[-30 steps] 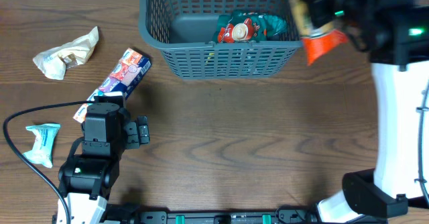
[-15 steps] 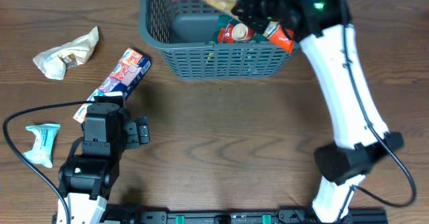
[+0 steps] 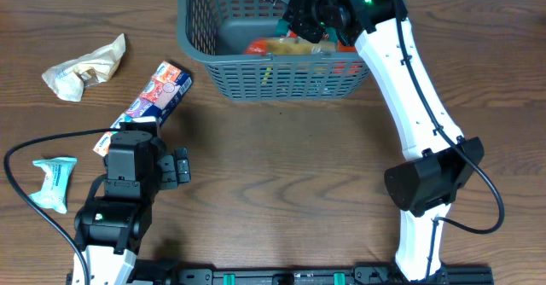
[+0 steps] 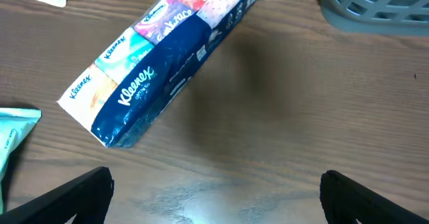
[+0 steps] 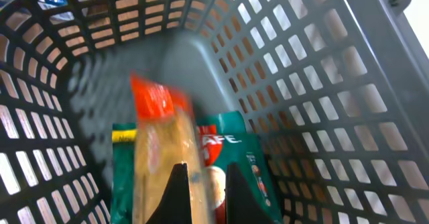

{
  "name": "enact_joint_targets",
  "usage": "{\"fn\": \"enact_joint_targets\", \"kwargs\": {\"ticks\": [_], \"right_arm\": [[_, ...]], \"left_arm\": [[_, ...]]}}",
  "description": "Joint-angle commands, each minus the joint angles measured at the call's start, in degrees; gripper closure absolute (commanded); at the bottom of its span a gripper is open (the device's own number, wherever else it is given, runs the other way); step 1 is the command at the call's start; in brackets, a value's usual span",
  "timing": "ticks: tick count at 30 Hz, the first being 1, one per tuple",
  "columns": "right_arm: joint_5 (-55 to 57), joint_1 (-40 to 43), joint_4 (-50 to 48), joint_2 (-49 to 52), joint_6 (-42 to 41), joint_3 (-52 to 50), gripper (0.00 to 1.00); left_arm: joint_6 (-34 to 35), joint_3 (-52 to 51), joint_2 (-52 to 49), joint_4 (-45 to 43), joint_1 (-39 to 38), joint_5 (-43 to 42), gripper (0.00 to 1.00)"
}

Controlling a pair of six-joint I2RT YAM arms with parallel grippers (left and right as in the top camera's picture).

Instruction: Pack container

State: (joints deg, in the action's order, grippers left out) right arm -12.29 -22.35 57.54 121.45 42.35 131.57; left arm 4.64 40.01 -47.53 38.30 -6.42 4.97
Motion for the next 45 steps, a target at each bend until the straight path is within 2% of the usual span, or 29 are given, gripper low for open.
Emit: {"fn": "enact_joint_targets", "kwargs": {"ticks": [1, 10, 11, 12, 13, 14, 15, 20, 23, 26, 29, 31, 33, 39, 41, 45], "right_arm": [[-2.67, -0.63, -0.07, 0.61, 0.59, 1.27, 0.99], [-2.89, -0.76, 0.26, 0.04, -1.25, 1.22, 0.99], [-2.43, -0.76, 0.09, -0.7, -2.25, 1.4, 0.96], [-1.75, -0.55, -0.17, -1.46, -3.43, 1.57, 0.82], [-0.9, -0.26, -0.61, -2.49, -4.98, 1.77, 0.4], [-0.04, 0.09, -1.14, -3.39, -6.19, 1.99, 0.03], [1.22, 0.81, -1.95, -4.85, -8.09, 2.47, 0.01], [4.83, 6.71, -4.39, -11.54, -21.9, 4.07, 0.01], [4.85, 13.53, -3.06, -16.13, -34.05, 4.13, 0.01], [4.83, 23.12, 2.54, -19.87, -47.45, 4.13, 0.01], [4.81, 31.61, 10.25, -21.29, -54.58, 4.13, 0.01], [4.79, 36.44, 15.32, -21.29, -56.83, 4.11, 0.01], [4.79, 40.63, 19.89, -20.61, -57.16, 4.02, 0.01], [4.83, 44.44, 25.62, -18.43, -55.95, 3.23, 0.01], [4.83, 44.37, 26.32, -17.57, -55.93, 3.08, 0.01], [4.81, 44.33, 27.45, -16.09, -55.56, 2.86, 0.01]], "left_arm": [[-0.31, 1.25, 0.04, -0.15, 0.24, 0.9, 0.01], [-0.63, 1.27, 0.22, -0.33, 0.24, 0.92, 0.01], [-1.36, 1.38, 0.48, -0.39, 0.24, 0.98, 0.01], [-1.44, 1.7, 0.66, -0.35, 0.24, 1.64, 0.01], [-1.4, 2.16, 0.85, -0.13, 0.24, 2.14, 0.01], [-1.38, 2.89, 0.98, 0.17, 0.26, 2.19, 0.01], [-1.38, 3.98, 0.96, 0.81, 0.24, 2.19, 0.01], [-1.31, 12.92, -0.9, 8.44, 0.26, 2.19, 0.02], [-1.38, 22.18, -4.37, 15.41, 0.5, 2.45, 0.02], [-1.38, 33.18, -9.99, 22.6, 2.36, 2.6, 0.02], [-1.77, 44.24, -17.53, 30.56, 5.55, 2.56, 0.02], [-4.79, 51.3, -23.34, 35.69, 7.85, 2.45, 0.02], [-10.86, 57.22, -29.55, 39.01, 10.03, 0.9, 0.02], [-27.56, 61.75, -43.58, 35.45, 12.31, -1.31, 0.02], [-30.38, 61.75, -47.74, 33.46, 12.28, -2.45, 0.02], [-30.82, 61.75, -55.8, 29.55, 12.31, -2.99, 0.02]]}}
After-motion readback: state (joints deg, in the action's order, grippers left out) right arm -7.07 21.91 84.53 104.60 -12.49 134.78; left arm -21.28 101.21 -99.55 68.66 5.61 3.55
